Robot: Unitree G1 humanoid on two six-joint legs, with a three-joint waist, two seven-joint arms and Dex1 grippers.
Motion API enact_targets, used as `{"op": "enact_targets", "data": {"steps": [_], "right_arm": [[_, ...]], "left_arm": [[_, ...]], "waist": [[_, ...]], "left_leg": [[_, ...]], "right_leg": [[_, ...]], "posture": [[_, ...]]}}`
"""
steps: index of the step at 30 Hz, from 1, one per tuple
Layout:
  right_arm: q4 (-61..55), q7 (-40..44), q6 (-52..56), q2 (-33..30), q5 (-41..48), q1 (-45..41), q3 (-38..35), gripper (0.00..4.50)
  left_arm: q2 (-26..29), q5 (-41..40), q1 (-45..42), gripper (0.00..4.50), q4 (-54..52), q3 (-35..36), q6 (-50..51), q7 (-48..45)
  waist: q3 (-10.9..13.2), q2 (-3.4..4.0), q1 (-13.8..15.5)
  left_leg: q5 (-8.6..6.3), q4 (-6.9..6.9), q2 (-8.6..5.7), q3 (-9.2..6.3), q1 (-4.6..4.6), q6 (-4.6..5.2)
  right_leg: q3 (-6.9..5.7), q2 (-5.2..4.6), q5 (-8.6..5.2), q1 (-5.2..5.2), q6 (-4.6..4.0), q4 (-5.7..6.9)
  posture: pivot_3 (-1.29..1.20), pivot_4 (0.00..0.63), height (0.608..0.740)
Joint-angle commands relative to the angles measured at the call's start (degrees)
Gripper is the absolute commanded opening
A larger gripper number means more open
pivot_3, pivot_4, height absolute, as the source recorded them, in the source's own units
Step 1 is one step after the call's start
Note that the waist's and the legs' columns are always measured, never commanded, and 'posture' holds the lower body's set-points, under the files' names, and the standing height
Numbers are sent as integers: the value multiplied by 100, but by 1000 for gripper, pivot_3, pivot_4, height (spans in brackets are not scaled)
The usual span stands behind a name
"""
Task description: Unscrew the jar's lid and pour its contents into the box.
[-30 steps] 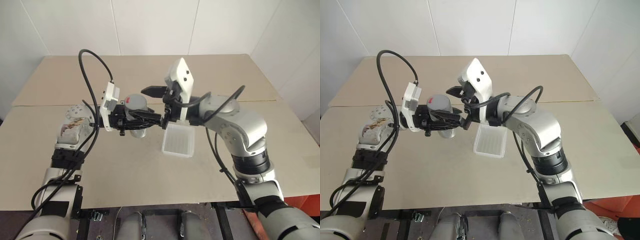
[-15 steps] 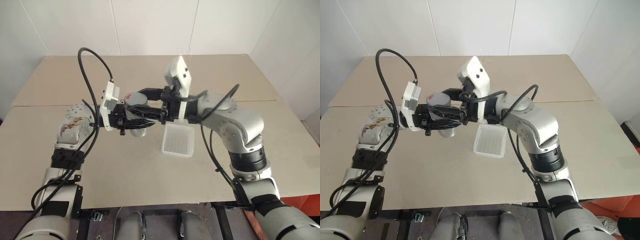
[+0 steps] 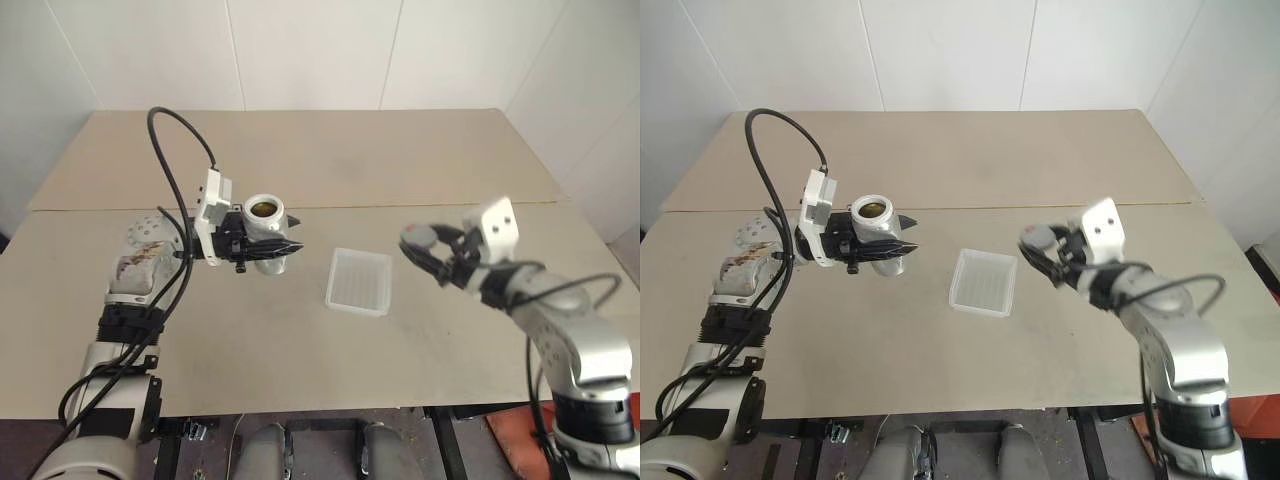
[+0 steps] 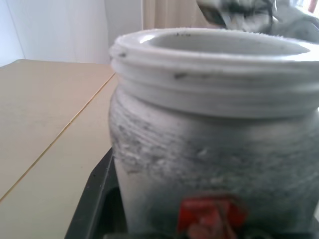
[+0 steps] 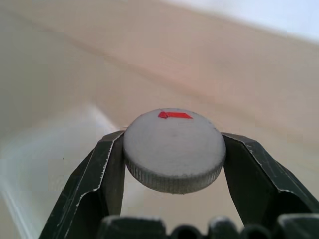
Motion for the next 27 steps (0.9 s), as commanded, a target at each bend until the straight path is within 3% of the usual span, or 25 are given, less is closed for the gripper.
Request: {"op": "enact_targets", "data": {"steps": [1,3,8,11,15,18,20,24,27], "right_arm": [[-68,-182,-513,64,-385,614,1,2770],[177,-290,-657,187,-582,822,169,2770],[289,-234,-395,116,-678,781,293,4312],[-244,61,155,-166,-98,623,-167,4477],[-984,647,1165,-686,1332,189,-845,4477],[-1180,842,1591,-950,2053,-181,-978,4477],[-1194,912,1922,-1271,2269,-467,-843,4477],[-1077,871,2109,-1520,2422,-805,-652,4477],[-1069,782,2177,-1495,2622,-1000,-700,4477]], "left_arm": [[-27,-32,-87,1973,-122,40,-93,32],[-57,8,-150,1973,-34,10,-138,33],[-239,442,-283,1973,134,-174,-706,292],[-458,1287,-431,1973,444,-452,-1929,893],[-427,3696,-1028,1973,1518,-1281,-5063,2701],[-245,5646,-1710,1973,2185,-2026,-6469,4519],[-84,7331,-2274,1973,2339,-2799,-6774,6109],[-159,9745,-3370,1973,2570,-4315,-6391,8656],[-326,10953,-3896,1973,2619,-5222,-5780,9690]], "waist": [[0,0,-30],[0,0,-82],[1,-1,-88],[2,-2,-63],[3,-5,49],[4,-6,84],[5,-7,99],[4,-8,138],[5,-8,174]], "left_leg": [[0,2,0,2,1,0],[0,5,-2,4,8,0],[5,10,-2,1,43,-6],[5,10,-1,-3,71,-6],[3,10,-1,-10,68,-4],[3,2,3,-15,59,-4],[-1,-1,1,-16,50,3],[-15,1,-8,-6,23,26],[-24,14,-11,0,-3,41]], "right_leg": [[4,0,0,-1,0,3],[14,0,0,0,0,-1],[20,2,1,19,-4,5],[16,2,1,58,-4,-3],[9,2,10,69,-13,-32],[-3,5,20,73,-14,-61],[-6,4,24,73,-7,-75],[-5,-5,40,70,22,-80],[-9,-9,38,58,36,-89]], "posture": [[0,150,740],[0,150,740],[0,150,740],[0,150,740],[0,150,740],[0,150,740],[0,150,740],[0,150,740],[0,150,740]]}}
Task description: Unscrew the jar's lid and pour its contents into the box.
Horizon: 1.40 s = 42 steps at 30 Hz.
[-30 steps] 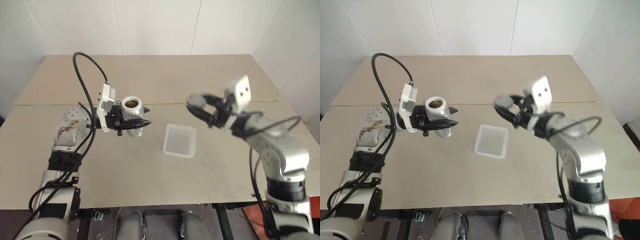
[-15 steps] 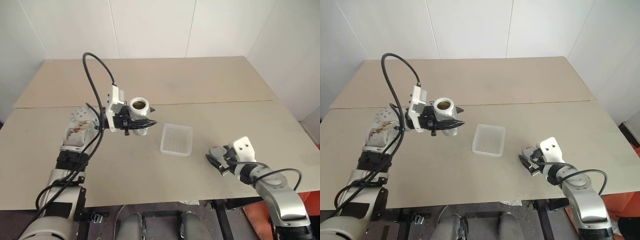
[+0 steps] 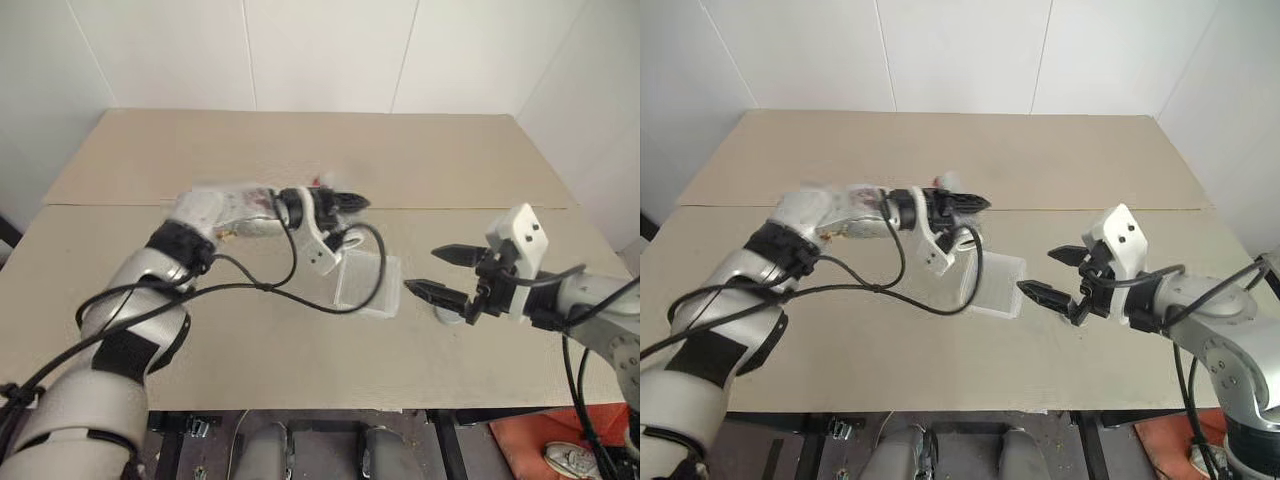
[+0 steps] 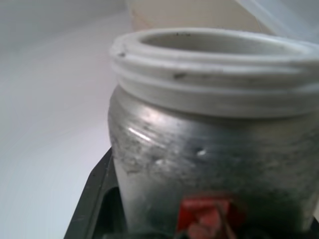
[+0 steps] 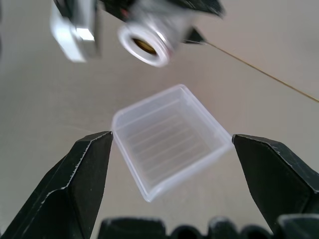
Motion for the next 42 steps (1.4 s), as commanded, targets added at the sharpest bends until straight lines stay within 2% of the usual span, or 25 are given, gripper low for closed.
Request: {"op": "enact_targets", "data": {"steps": [1,9,21,23,25,26,28,30,32,34,37,42], "right_arm": [[-104,-90,106,-23,339,-204,-168,4477],[-402,-523,72,165,871,-105,-401,4477],[-347,-623,-147,77,937,-27,-247,4477],[-325,-606,-213,74,876,-22,-195,4477],[-307,-605,-265,69,840,-3,-181,4477],[-307,-608,-281,66,837,10,-184,4477],[-315,-638,-304,68,835,71,-239,4477],[-342,-688,-319,95,859,152,-329,4477],[-372,-752,-316,132,909,218,-400,4477],[-394,-801,-330,150,937,276,-429,4477],[-409,-872,-336,178,986,311,-445,4477],[-376,-968,-360,228,1054,266,-418,4477]], "left_arm": [[-204,1236,-509,1973,-17,-781,735,1262],[-953,1672,-941,1973,184,-1217,1664,1852],[-669,1316,-716,1973,-51,-1226,1429,1695],[-635,627,-567,1973,166,-908,987,1346],[-564,-508,-284,1973,533,-367,490,497],[-522,-819,-198,1973,595,-210,398,199],[-415,-2161,162,1973,819,466,363,-1106],[-429,-3490,530,1973,874,1243,788,-2290],[-645,-4847,889,1973,597,2098,1940,-3489],[-910,-6001,1152,1973,51,2896,3582,-4330],[-1214,-7006,1572,1973,-1023,3686,5559,-4562],[-1625,-7750,2059,1973,-2633,4502,8377,-3854]], "waist": [[1,-1,18],[1,-2,55],[1,-1,52],[1,-1,61],[0,1,49],[0,1,44],[-2,3,-3],[-2,3,-61],[-1,3,-96],[-2,3,-94],[-2,4,-102],[-2,4,-115]], "left_leg": [[-2,1,-1,3,-2,3],[-3,21,0,10,-42,5],[-3,25,1,16,-44,5],[-3,26,0,16,-45,5],[-3,26,1,16,-45,5],[-3,27,5,16,-42,5],[-2,29,4,17,-40,4],[-1,31,6,19,-39,3],[0,35,7,19,-40,2],[-1,45,8,14,-43,2],[-6,68,7,7,-47,11],[-9,76,4,-1,-39,17]], "right_leg": [[0,-2,-4,-2,6,0],[1,-6,-7,-45,11,17],[9,-7,-6,-57,10,29],[7,-9,-6,-57,10,28],[7,-11,-6,-57,10,28],[8,-12,-6,-57,10,31],[7,-10,-6,-57,9,34],[7,-10,-6,-58,9,39],[6,-10,-6,-58,9,42],[4,-12,-6,-56,9,43],[1,-12,-7,-48,14,45],[10,-10,-4,-34,21,45]], "posture": [[0,150,740],[0,150,740],[0,150,740],[0,150,740],[0,150,740],[0,150,740],[0,150,740],[0,150,740],[0,150,740],[0,150,740],[0,150,740],[0,150,740]]}}
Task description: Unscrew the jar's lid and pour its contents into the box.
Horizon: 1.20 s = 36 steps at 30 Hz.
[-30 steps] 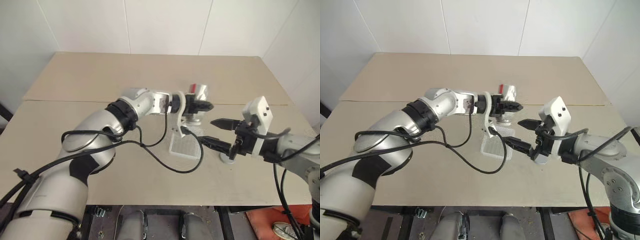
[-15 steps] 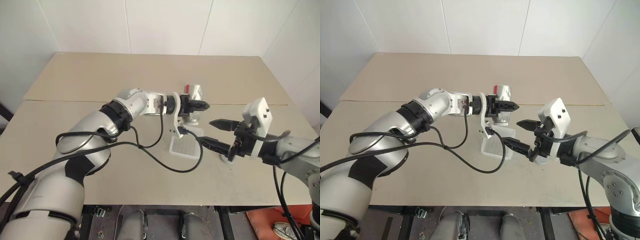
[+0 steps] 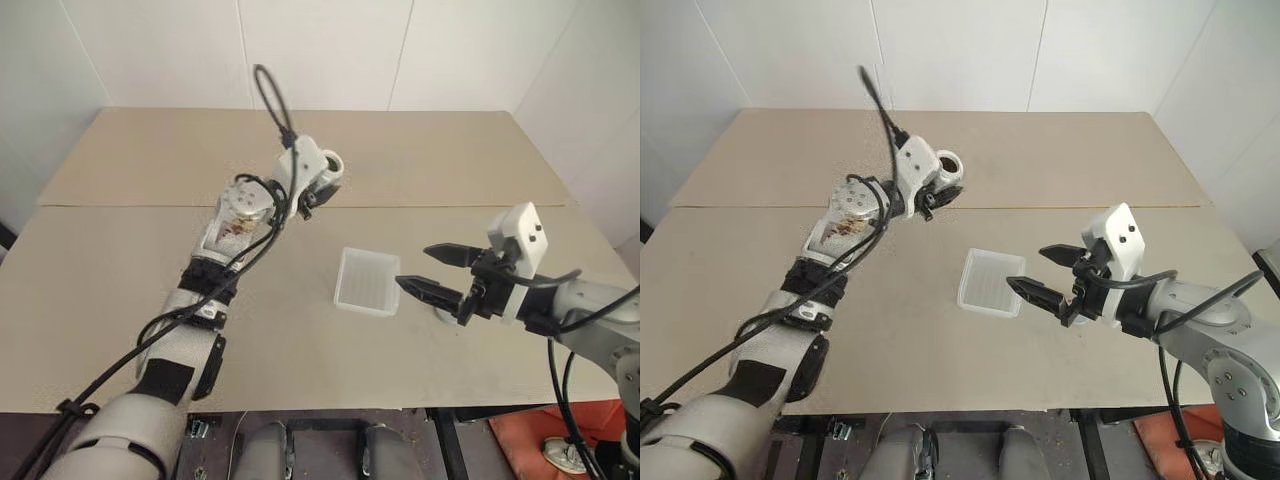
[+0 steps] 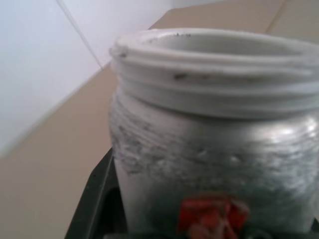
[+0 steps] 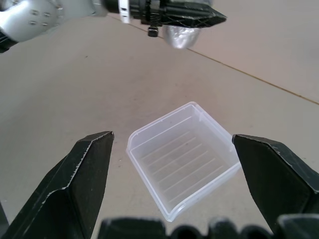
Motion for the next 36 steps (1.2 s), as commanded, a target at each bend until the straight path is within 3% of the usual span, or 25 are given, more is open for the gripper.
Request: {"op": "enact_targets", "data": {"steps": [1,2,6,10,12,15,19,22,26,36], "right_arm": [[-117,-83,-213,31,112,-63,-207,4477],[-105,-110,-214,51,132,-91,-192,4477],[-93,-165,-223,53,200,-137,-174,4477],[-87,-135,-223,-16,224,-147,-213,4477],[-83,-113,-214,-71,221,-153,-248,4477],[-65,-70,-203,-222,185,-146,-317,4477],[-26,-35,-215,-427,126,-114,-398,4477],[-8,-59,-222,-530,95,-100,-469,4477],[-35,-138,-211,-562,166,-83,-661,4477],[-169,-329,-317,-377,298,13,-727,4477]], "left_arm": [[38,-450,172,1973,-1031,369,1329,182],[162,-475,426,1973,-1246,271,978,-76],[98,-207,1019,1973,-1806,136,532,488],[330,561,911,1973,-1586,-385,-676,822],[636,1476,759,1973,-1308,-935,-1692,1288],[1558,4015,58,1973,-553,-2468,-3847,2810],[1916,6128,-905,1973,238,-3799,-4996,4519],[1910,7434,-1345,1973,494,-4514,-4976,5468],[1600,8411,-1491,1973,456,-4932,-4455,5883],[1256,9523,-1512,1973,366,-5235,-3683,6212]], "waist": [[0,0,0],[-2,4,-17],[-4,8,-21],[-4,7,56],[-4,7,66],[-4,7,82],[-4,7,136],[-4,7,163],[-4,7,163],[-4,6,157]], "left_leg": [[0,1,-1,0,2,0],[1,0,-1,-1,4,-1],[1,-6,2,-1,31,-3],[0,-4,-2,-1,46,-1],[0,-3,-5,-1,51,-1],[0,-4,-9,0,54,-2],[-1,-7,-6,3,54,1],[-5,-7,-7,10,46,7],[-5,-8,-3,16,34,7],[-6,-6,-1,15,30,8]], "right_leg": [[1,1,1,1,0,2],[1,2,1,1,0,4],[8,8,2,23,-2,1],[4,1,7,42,-10,-26],[5,0,9,49,-13,-25],[6,1,14,50,-19,-26],[5,-3,16,53,-18,-34],[5,-2,17,47,-14,-30],[3,2,17,36,-11,-24],[1,1,16,34,-8,-24]], "posture": [[0,150,740],[0,150,740],[0,150,740],[0,150,740],[0,150,740],[0,150,740],[0,150,740],[0,150,740],[0,150,740],[0,150,740]]}}
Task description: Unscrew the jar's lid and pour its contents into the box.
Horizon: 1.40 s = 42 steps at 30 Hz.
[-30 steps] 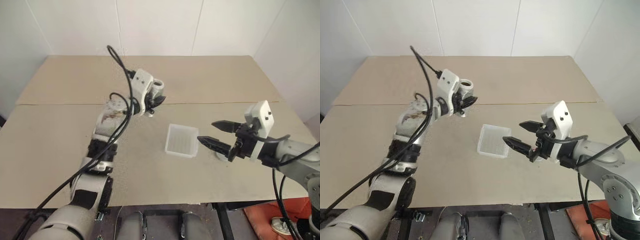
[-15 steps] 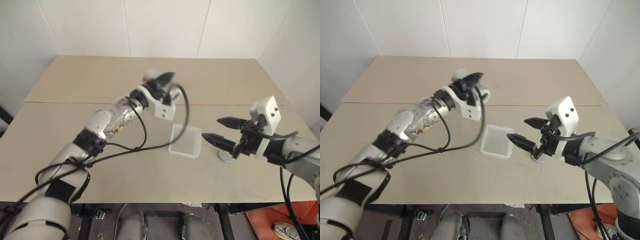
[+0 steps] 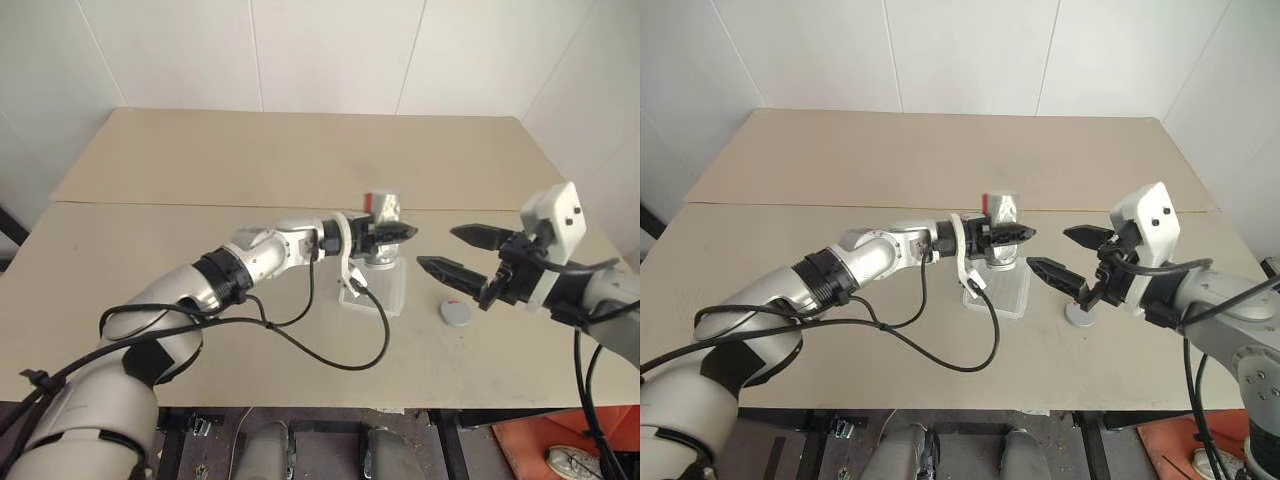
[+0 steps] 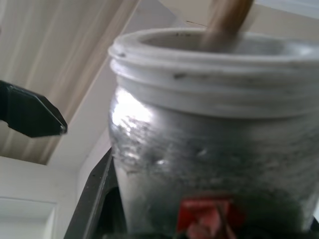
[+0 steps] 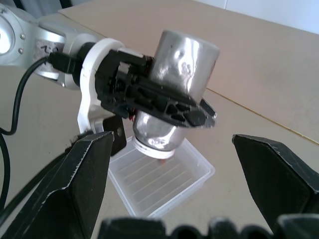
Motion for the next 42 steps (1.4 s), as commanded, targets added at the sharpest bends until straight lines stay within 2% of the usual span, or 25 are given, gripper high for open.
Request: {"op": "enact_targets", "data": {"steps": [1,7,9,11,14,16,18,20,23,27,31,36,40,42], "right_arm": [[-157,-64,-236,45,41,16,-183,4477],[-154,-56,-327,66,-9,63,-151,4477],[-127,-36,-350,42,-16,61,-156,4477],[-93,-10,-393,30,-46,52,-160,4477],[-41,0,-488,69,-108,24,-90,4477],[-39,24,-567,111,-155,17,-6,4477],[-6,69,-645,157,-201,-34,111,4477],[59,116,-708,190,-250,-122,231,4477],[156,194,-749,209,-283,-221,326,4477],[274,275,-776,245,-340,-368,466,4477],[334,328,-812,291,-340,-451,533,4477],[342,404,-835,332,-329,-490,543,4477],[312,494,-863,333,-314,-487,539,4477],[302,514,-866,322,-321,-471,526,4500]], "left_arm": [[-9,196,-200,1973,-83,40,245,144],[56,-109,-83,1973,-8,280,150,-30],[28,-793,34,1973,88,661,-29,-316],[-102,-2104,268,1973,238,1340,-261,-1159],[-262,-3636,523,1973,333,2275,-342,-1910],[-539,-5204,870,1973,-16,3137,363,-3404],[-852,-6776,1177,1973,-524,4043,1679,-4935],[-991,-7827,1410,1973,-894,4728,2620,-5704],[-1040,-8755,1816,1973,-1336,5403,3364,-6050],[-1074,-9490,2560,1973,-1397,6051,3429,-5959],[-1072,-9528,3215,1973,-1077,6143,2435,-5728],[-1096,-9677,3569,1973,-507,6166,1432,-5787],[-1059,-10103,3724,1973,-314,6213,1467,-6244],[-1019,-10208,3777,2704,-349,6226,1633,-6312]], "waist": [[0,0,-8],[0,0,-3],[0,0,-3],[0,1,-7],[-1,2,-22],[-1,3,-46],[-1,3,-77],[-1,3,-137],[-2,3,-187],[-2,4,-214],[-2,4,-185],[-3,4,-105],[-3,5,-126],[-3,6,-135]], "left_leg": [[0,0,0,0,0,0],[0,0,4,0,1,0],[0,0,4,0,0,0],[0,1,6,-2,0,0],[0,2,10,-3,1,0],[0,3,10,-2,1,0],[0,4,10,-3,3,0],[1,7,9,-2,3,0],[1,7,7,-5,11,-1],[2,6,7,-7,20,-2],[2,7,5,-6,26,-2],[2,8,5,-9,23,-2],[1,7,6,-8,24,-2],[1,6,6,-8,25,-2]], "right_leg": [[1,0,0,-2,0,0],[2,-3,0,-2,0,2],[2,-4,0,-1,1,2],[1,-4,0,-2,0,3],[1,-7,0,-5,0,3],[1,-7,0,-6,0,3],[0,-7,0,-1,0,6],[2,-6,0,-1,1,8],[5,-2,-1,2,2,6],[10,0,-1,9,2,4],[11,-2,0,13,1,2],[5,-8,1,16,-1,-2],[7,-8,1,14,-1,-2],[6,-8,1,15,-1,-2]], "posture": [[0,150,740],[0,150,740],[0,150,740],[0,150,740],[0,150,740],[0,150,740],[0,150,740],[0,150,740],[0,150,740],[0,150,740],[0,150,740],[0,150,740],[0,150,740],[0,150,740]]}}
